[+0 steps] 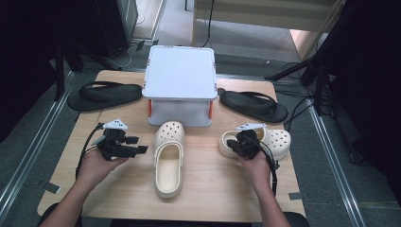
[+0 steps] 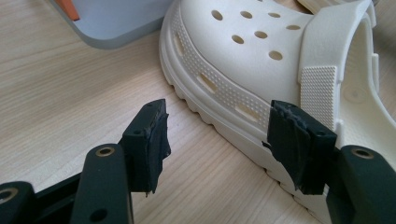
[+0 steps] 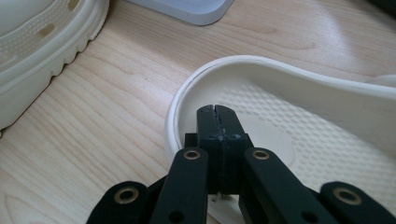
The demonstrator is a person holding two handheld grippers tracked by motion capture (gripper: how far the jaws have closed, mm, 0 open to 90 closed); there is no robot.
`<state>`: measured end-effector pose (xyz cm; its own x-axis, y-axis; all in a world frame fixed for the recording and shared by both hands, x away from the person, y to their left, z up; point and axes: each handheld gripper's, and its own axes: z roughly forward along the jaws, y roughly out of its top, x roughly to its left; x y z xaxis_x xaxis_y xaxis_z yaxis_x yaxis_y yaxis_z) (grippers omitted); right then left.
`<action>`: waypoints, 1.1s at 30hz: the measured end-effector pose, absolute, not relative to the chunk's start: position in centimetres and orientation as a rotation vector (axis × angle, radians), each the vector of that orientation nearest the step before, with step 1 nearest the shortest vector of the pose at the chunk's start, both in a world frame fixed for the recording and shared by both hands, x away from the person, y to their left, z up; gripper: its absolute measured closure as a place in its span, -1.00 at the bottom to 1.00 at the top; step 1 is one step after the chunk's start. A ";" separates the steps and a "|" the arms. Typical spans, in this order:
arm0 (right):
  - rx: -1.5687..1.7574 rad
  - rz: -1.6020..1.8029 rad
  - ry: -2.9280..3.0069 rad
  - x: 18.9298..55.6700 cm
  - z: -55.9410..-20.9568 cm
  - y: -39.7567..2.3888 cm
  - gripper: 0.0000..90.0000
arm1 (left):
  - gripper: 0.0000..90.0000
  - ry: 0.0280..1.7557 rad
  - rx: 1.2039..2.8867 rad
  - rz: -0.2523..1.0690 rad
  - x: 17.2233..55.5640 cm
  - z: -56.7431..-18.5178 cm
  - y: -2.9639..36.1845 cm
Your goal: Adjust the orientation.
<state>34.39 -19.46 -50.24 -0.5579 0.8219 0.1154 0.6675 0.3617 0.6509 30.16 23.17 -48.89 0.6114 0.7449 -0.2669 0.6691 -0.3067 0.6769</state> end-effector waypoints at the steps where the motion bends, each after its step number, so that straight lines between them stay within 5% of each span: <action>1: 1.339 0.977 2.398 34.2 -50.2 -19.4 1.00 | -0.13 1.112 2.050 0.127 30.2 -48.8 23.2; 33: 1.395 0.961 2.401 26.7 -50.0 -21.9 1.00 | -0.13 1.099 2.049 0.111 31.2 -48.5 23.2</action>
<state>26.66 -21.88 -49.98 -0.5331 0.8340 0.1422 0.7018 0.3420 0.6249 31.24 23.17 -48.54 0.6202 0.7357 -0.2722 0.6663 -0.3110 0.6777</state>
